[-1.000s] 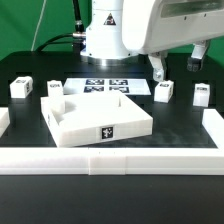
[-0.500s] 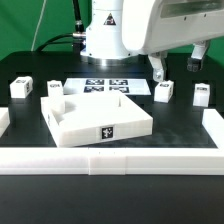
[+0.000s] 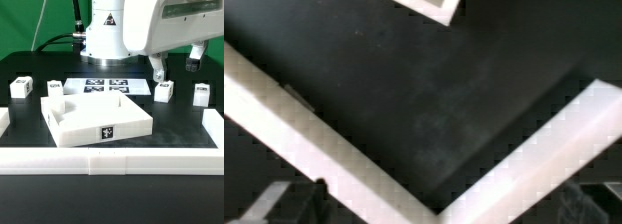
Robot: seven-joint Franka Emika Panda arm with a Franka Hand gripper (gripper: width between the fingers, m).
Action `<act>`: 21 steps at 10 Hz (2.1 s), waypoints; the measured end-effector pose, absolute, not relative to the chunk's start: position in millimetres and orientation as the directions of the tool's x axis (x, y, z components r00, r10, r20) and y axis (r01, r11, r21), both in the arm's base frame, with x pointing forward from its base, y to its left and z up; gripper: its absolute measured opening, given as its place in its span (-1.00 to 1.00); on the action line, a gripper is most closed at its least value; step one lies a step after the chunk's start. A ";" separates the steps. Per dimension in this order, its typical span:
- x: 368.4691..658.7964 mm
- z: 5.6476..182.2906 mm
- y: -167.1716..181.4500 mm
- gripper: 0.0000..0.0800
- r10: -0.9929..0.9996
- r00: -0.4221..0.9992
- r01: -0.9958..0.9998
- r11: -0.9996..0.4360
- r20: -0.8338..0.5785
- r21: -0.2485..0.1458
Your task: Assemble one leg
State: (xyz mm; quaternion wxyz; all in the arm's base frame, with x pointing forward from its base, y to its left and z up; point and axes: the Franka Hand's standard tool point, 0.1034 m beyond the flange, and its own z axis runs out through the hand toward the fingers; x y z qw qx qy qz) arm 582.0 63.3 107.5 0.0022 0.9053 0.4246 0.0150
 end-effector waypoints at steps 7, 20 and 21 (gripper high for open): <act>553.6 91.3 30.3 0.63 0.934 0.357 0.934 -0.357 0.003 -0.005; 496.7 57.1 -36.3 0.63 0.952 -0.305 0.952 0.304 -0.025 -0.028; 489.6 53.9 -41.0 0.63 0.949 -0.314 0.949 0.313 -0.020 -0.040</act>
Offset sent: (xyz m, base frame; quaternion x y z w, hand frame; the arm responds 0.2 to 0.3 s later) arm 0.0000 0.0000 0.0000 0.0000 0.0000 0.0000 1.0000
